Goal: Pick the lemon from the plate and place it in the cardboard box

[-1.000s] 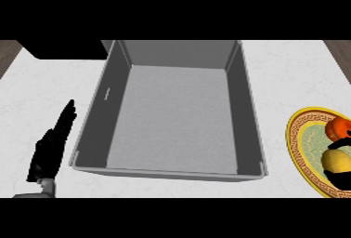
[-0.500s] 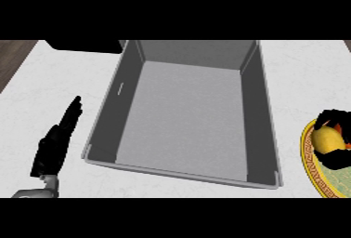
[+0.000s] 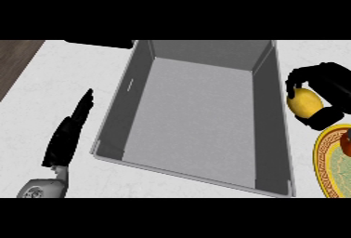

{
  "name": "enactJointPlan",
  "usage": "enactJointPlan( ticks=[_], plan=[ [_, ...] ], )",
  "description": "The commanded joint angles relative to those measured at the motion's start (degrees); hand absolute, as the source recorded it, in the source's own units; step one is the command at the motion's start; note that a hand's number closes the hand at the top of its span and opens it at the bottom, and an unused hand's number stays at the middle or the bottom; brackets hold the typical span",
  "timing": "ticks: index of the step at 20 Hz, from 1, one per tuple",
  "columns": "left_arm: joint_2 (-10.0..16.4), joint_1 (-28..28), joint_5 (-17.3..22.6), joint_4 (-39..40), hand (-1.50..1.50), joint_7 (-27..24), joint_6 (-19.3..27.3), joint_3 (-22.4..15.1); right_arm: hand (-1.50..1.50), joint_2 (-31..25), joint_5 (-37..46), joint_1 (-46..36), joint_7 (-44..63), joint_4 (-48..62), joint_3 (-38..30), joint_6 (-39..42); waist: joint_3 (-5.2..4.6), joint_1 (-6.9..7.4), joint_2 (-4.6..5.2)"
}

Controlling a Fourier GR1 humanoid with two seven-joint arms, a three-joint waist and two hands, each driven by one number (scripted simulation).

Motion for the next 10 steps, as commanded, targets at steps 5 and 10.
enactJointPlan(
  ticks=[5,10],
  plan=[
    [0.15,-0.22,0.16,0.62,0.0,1.68,0.81,1.55,1.5,4.69,-14.27,-15.02,-21.48,15.48,-5.74,5.5,0.03,-2.56,-0.57],
    [0.7,1.68,0.09,0.6,0.0,-0.02,0.97,2.52,1.5,8.72,-19.21,-23.16,-28.32,23.87,-6.24,12.44,-0.11,-4.13,-1.05]
  ],
)
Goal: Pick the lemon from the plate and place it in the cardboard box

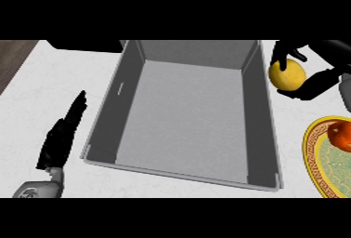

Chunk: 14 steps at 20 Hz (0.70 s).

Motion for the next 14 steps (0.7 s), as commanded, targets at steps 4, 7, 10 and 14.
enactJointPlan(
  ticks=[4,7,10,14],
  plan=[
    [-1.11,2.11,-1.57,-1.29,0.0,0.69,1.79,-0.35,1.5,5.78,-5.03,-13.34,-5.03,11.63,-0.55,6.4,-0.07,-2.06,-0.56],
    [0.35,2.47,-0.01,-1.53,0.0,0.72,0.12,1.6,1.5,10.62,-5.47,-14.37,1.76,7.59,1.55,5.95,-0.11,-3.53,-1.01],
    [-1.39,0.28,-2.07,1.92,0.0,-0.34,2.68,1.45,1.5,12.95,-5.17,-21.09,5.86,10.4,1.62,6.04,-0.14,-3.65,-0.88],
    [-3.53,0.91,-3.91,2.01,0.0,-0.56,4.36,0.0,1.5,17.17,-3.19,-20.9,9.59,9.33,3.72,4.26,-0.13,-4.17,-0.97]
  ],
)
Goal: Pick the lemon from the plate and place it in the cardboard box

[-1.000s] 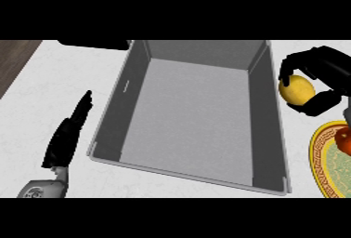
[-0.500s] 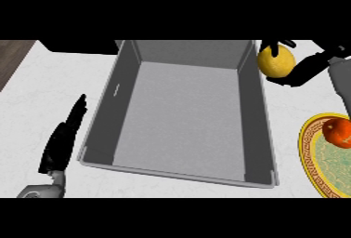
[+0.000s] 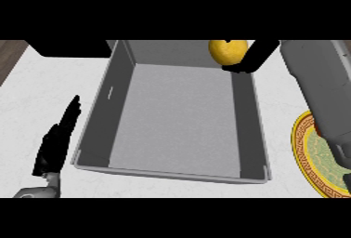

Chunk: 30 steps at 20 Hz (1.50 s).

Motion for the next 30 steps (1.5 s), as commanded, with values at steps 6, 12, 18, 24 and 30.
enactJointPlan(
  ticks=[6,12,18,24,30],
  plan=[
    [-1.02,1.98,-0.52,-1.89,0.0,-0.05,0.15,0.1,1.5,11.47,4.44,-5.9,9.4,2.69,3.85,-2.36,0.0,-0.2,-0.05],
    [0.13,2.33,-0.16,-1.21,0.0,-1.0,-1.24,1.3,1.5,17.88,10.28,-3.71,11.18,5.43,9.17,-5.77,-0.01,-0.23,0.03],
    [-0.27,-0.02,-0.59,-0.07,0.0,-1.35,-1.64,0.83,-1.5,20.0,7.82,-3.54,12.78,17.4,14.17,-13.98,-0.04,1.55,0.6],
    [-0.79,-1.14,-0.79,0.2,0.0,-0.59,-1.61,1.21,-1.5,20.06,-4.32,-7.44,14.89,19.64,21.63,-17.9,-0.02,1.98,0.43],
    [-1.92,-2.39,-1.69,0.35,0.0,1.52,-1.24,-0.04,-1.5,20.07,-16.72,-5.77,16.72,17.29,14.73,-20.73,0.02,1.54,0.27]
  ],
)
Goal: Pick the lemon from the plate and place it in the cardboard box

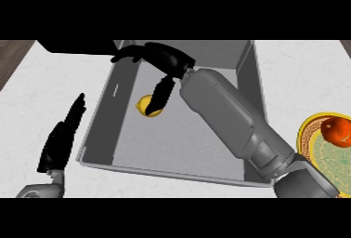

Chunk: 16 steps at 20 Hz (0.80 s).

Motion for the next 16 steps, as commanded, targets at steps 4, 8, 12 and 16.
enactJointPlan(
  ticks=[4,8,12,16],
  plan=[
    [-1.32,1.21,-1.0,-1.87,0.0,0.5,0.46,-1.69,-1.5,0.06,-11.18,0.21,-3.82,6.1,-10.11,-4.6,0.06,0.52,0.44],
    [1.06,-0.03,0.76,0.66,0.0,-1.23,-0.8,1.69,-1.5,-1.02,-18.6,-4.61,0.03,8.15,-18.12,1.07,0.03,-0.76,0.19],
    [2.31,1.02,1.11,-1.81,0.0,-0.13,-1.62,2.3,-1.5,-9.01,-20.92,-8.07,0.86,13.1,-23.16,3.95,0.06,-0.38,0.28],
    [1.34,1.1,1.43,-1.61,0.0,-1.19,-2.31,1.19,-1.5,-15.08,-20.35,-7.53,-2.16,19.02,-25.49,2.33,0.04,0.93,1.13]
  ],
)
